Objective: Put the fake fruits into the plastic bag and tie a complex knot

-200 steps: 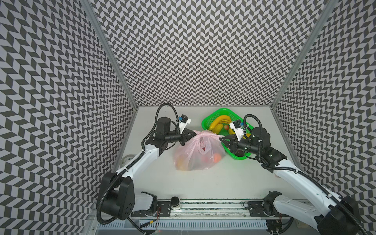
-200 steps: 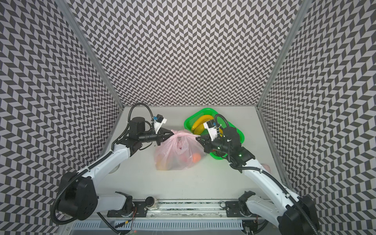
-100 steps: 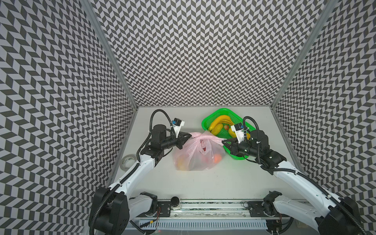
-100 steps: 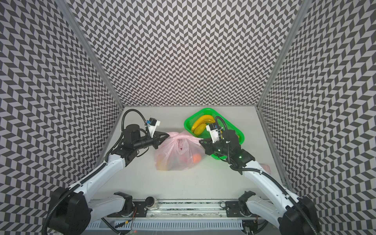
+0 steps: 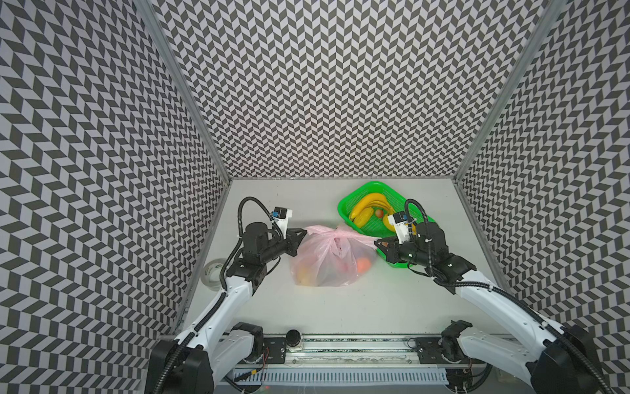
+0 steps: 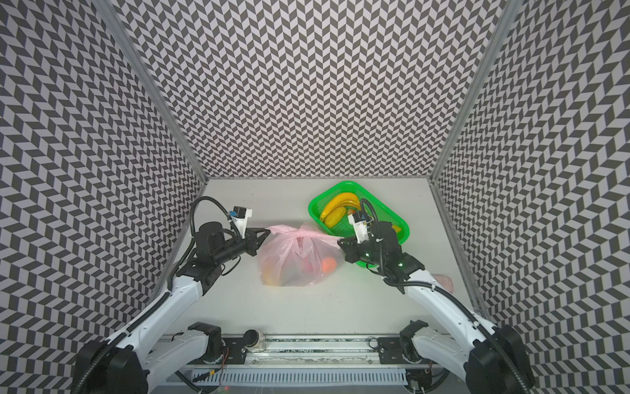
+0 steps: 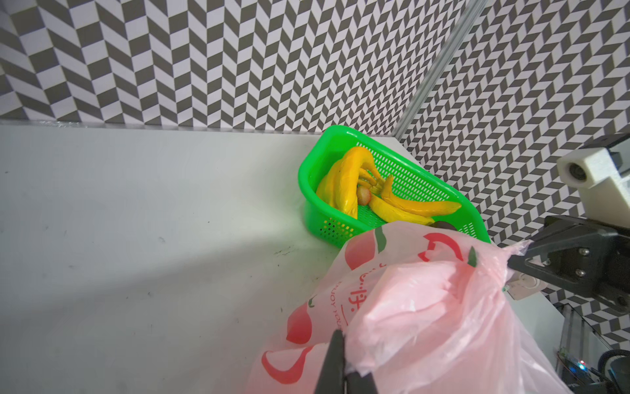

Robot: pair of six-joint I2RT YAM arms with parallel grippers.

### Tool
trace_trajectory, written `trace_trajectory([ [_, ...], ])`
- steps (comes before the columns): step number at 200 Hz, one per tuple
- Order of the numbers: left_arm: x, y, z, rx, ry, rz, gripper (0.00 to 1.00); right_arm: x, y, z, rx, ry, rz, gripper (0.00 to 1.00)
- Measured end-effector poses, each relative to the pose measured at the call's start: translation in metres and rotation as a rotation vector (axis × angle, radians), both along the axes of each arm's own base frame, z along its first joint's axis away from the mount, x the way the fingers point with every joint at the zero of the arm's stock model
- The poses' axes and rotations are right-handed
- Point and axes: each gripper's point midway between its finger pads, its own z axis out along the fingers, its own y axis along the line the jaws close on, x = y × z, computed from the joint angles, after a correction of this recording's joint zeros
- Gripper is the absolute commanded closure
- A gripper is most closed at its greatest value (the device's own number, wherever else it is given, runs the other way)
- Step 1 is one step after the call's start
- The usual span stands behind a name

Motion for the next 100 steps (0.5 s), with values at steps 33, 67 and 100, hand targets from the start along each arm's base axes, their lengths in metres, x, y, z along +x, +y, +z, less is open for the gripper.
trace_trajectory([
  [33, -0.002, 0.014, -0.011, -0.008, 0.024, 0.062, 1.00, 0.000, -0.008, -0.015, -0.028, 0.031, -0.028, 1.00],
  [67, -0.003, 0.031, -0.023, -0.026, 0.058, 0.128, 1.00, 0.002, -0.014, -0.025, -0.050, 0.044, -0.052, 1.00],
  [100, -0.004, 0.047, -0.034, -0.043, 0.093, 0.191, 1.00, 0.003, -0.021, -0.034, -0.071, 0.055, -0.078, 1.00],
])
